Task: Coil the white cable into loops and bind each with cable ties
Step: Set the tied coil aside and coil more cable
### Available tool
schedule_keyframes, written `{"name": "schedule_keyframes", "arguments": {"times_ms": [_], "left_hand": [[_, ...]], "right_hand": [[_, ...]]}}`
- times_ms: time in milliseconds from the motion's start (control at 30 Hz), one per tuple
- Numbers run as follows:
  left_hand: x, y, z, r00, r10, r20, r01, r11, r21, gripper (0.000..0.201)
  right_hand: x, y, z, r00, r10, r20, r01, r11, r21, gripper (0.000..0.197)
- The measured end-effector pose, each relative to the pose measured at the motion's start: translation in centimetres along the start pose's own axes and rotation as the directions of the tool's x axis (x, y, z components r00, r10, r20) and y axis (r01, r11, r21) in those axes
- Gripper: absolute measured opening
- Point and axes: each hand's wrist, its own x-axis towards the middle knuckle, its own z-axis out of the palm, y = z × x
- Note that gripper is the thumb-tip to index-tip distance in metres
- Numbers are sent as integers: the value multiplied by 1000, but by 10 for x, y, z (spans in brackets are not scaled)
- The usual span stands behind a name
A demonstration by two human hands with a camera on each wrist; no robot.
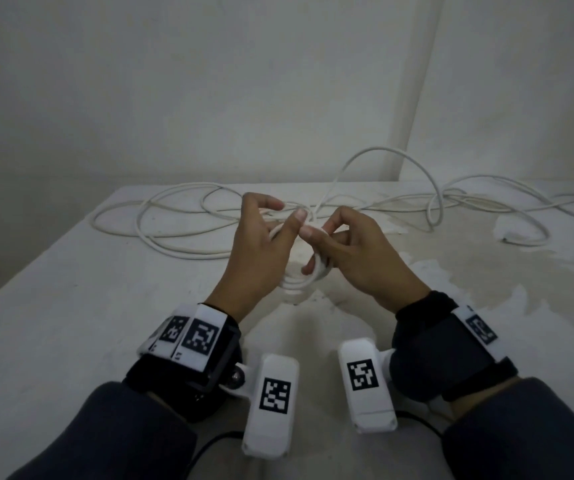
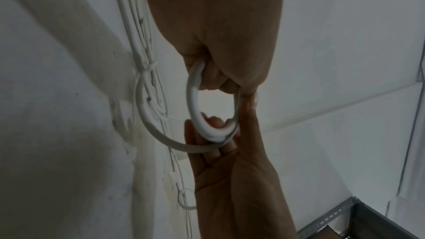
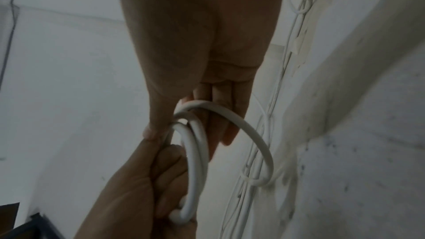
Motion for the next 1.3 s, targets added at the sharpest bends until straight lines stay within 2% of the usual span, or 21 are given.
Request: {"name": "schedule_keyframes", "arguments": {"times_ms": [100, 233, 333, 400, 500, 633, 733, 767, 833, 900, 933, 1000, 1067, 1133, 1300], "left_hand": [[-1, 4, 4, 999, -40, -12, 39, 994, -99, 14], [0, 5, 8, 996, -82, -40, 75, 984, -161, 15], [0, 2, 7, 994, -113, -13, 109, 981, -159, 13], [-1, 2, 8, 989, -147, 29, 150, 974, -168, 12], [0, 2, 10, 980, -195, 44, 200, 961, -190, 17], [5, -9, 3, 938, -331, -105, 307, 932, -194, 21], [4, -15, -5, 916, -334, -223, 339, 940, -16, 31], [3, -16, -6, 904, -358, -234, 371, 929, 9, 37], [2, -21, -6, 858, -487, -164, 476, 873, -106, 35], [0, -21, -3, 809, -586, -43, 552, 784, -284, 18], [-1, -20, -3, 805, -593, -11, 553, 758, -346, 12], [-2, -17, -2, 841, -541, 17, 493, 753, -436, 12], [-2, -11, -2, 902, -431, 33, 396, 794, -461, 20], [-2, -3, 0, 940, -335, 58, 322, 821, -471, 24], [-4, 5, 3, 962, -249, 115, 273, 829, -488, 28]], "right_hand": [[-3, -5, 0, 998, 47, 33, -52, 980, 194, 27], [-4, -3, 11, 978, 137, 156, -197, 852, 485, 17], [-1, -2, 15, 962, 175, 211, -266, 787, 556, 16], [1, -2, 15, 957, 213, 195, -287, 773, 566, 25], [3, -2, 10, 967, 229, 113, -248, 731, 636, 31], [6, 3, 0, 968, 249, 7, -155, 583, 798, 31], [9, 6, -9, 963, 262, -62, -85, 515, 853, 31], [10, 7, -11, 963, 261, -68, -74, 499, 863, 31], [10, 7, -12, 965, 257, -52, -80, 478, 875, 30], [8, 7, -10, 966, 257, -21, -113, 494, 862, 27], [7, 6, -9, 966, 260, -15, -128, 523, 843, 26], [6, 6, -8, 961, 272, -41, -136, 598, 790, 28], [6, 8, -8, 953, 284, -106, -118, 668, 734, 32], [6, 10, -9, 946, 279, -166, -95, 725, 682, 35], [4, 13, -4, 964, 239, -120, -137, 828, 544, 30]]}}
